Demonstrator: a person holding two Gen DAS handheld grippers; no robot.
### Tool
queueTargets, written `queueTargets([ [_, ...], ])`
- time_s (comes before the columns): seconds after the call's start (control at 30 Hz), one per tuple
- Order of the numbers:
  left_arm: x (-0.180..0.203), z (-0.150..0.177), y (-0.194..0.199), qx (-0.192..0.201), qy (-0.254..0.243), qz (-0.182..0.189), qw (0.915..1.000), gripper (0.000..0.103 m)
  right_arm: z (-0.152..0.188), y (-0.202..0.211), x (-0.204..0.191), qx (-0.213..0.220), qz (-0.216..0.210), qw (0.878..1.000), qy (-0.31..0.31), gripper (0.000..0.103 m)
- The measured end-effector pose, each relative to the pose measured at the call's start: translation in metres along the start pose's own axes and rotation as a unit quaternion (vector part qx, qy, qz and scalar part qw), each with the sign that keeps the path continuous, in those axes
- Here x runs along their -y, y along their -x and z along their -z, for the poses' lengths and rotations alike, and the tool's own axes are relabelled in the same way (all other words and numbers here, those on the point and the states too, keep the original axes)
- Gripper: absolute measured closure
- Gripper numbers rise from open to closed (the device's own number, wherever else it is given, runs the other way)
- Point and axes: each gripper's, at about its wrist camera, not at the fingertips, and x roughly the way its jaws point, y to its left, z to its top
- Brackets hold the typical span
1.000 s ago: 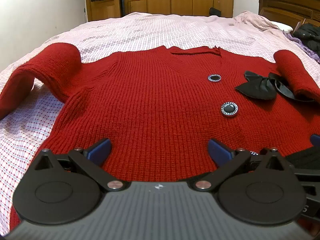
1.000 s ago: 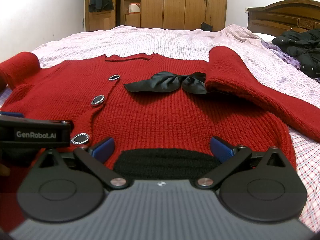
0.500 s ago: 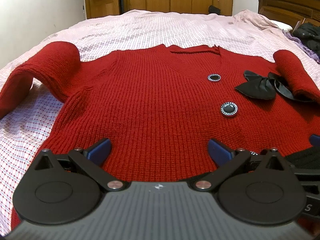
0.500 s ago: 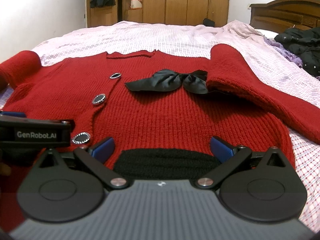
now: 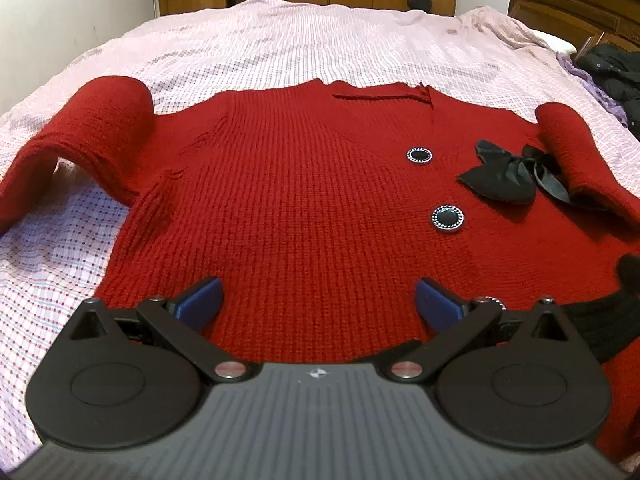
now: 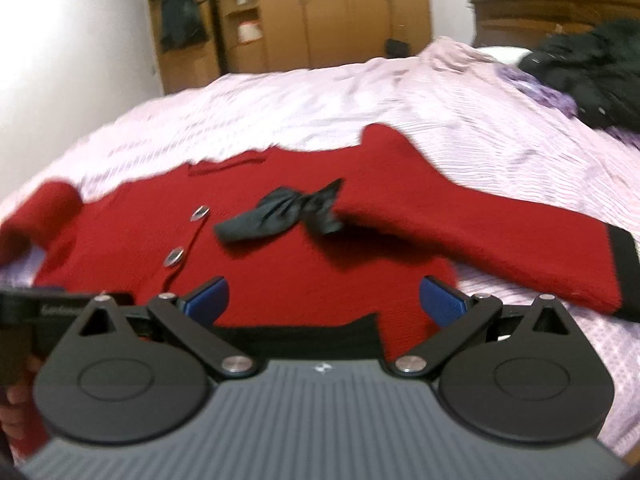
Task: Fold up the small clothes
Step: 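Grasp the black cuff of a red sleeve with the right gripper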
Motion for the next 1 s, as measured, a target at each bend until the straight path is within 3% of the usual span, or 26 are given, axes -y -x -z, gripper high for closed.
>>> queueTargets([
  [0.23,0.004,-0.003,0.01,-0.004,-0.009,0.014,0.9999,0.0,-0.014,0.013,0.053,0.027,0.053,0.997,-0.054,0.0],
  [0.43,0.008,-0.003,0.013,-0.007,-0.012,0.015,0.9998,0.0,-0.02,0.007,0.11,0.029,0.133,0.986,-0.094,0.0],
  [0.6,0.008,-0.002,0.003,-0.016,-0.017,0.006,0.9997,0.0,-0.018,-0.007,0.157,0.015,0.17,0.977,-0.129,0.0],
  [0.73,0.009,0.0,-0.002,-0.016,-0.02,0.002,0.9997,0.0,-0.008,-0.022,0.185,-0.017,0.163,0.973,-0.16,0.0],
  [1.0,0.011,0.001,-0.008,-0.017,-0.023,-0.003,0.9996,0.0,0.008,-0.039,0.203,-0.019,0.11,0.979,-0.171,0.0],
])
